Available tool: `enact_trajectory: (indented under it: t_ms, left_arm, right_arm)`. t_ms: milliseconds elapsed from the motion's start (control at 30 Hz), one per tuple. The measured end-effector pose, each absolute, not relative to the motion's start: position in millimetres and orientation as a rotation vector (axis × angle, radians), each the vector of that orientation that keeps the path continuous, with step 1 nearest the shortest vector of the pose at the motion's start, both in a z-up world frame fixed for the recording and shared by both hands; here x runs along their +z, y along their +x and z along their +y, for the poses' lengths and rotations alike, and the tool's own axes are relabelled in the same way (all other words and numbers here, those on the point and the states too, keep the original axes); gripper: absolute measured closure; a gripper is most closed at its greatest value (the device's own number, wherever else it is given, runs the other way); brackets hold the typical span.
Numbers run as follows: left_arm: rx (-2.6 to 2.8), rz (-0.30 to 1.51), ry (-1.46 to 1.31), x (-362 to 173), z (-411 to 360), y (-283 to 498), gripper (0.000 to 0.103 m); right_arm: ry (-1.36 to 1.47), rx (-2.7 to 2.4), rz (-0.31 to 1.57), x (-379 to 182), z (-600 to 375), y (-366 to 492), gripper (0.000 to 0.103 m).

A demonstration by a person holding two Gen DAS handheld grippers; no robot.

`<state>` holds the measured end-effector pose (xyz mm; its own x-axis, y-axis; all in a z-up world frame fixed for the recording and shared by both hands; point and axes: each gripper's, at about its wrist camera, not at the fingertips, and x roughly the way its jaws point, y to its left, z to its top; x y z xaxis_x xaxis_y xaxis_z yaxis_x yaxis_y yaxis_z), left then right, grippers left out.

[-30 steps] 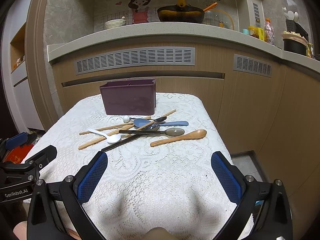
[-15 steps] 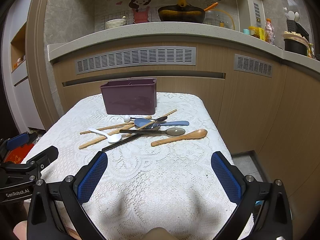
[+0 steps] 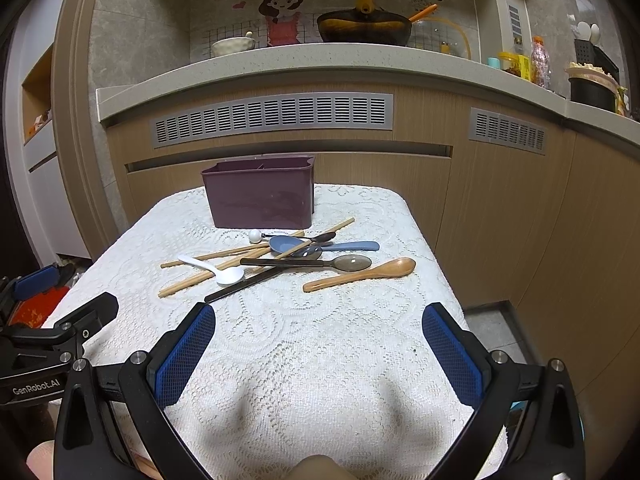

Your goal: Organize utensils

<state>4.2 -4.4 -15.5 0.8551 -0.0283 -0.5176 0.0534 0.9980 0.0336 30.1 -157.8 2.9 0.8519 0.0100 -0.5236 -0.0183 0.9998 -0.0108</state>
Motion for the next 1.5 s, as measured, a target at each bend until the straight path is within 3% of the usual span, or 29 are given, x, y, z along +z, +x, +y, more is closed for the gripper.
enact_trajectory:
  t_ms: [933,1500]
  left_arm:
    - [-0.054,0.599,0.03,-14.7,6.3,29.3,0.0]
    - [-0.19,0.711,0.055,-29.7,6.9,135.5,0.0]
  right_arm:
    - [-0.029,0.022,0.579,2.3,-157.9,42.6,0.0]
    - [-0.057,0.019,0.691,-10.9,-168.8,141.4,0.0]
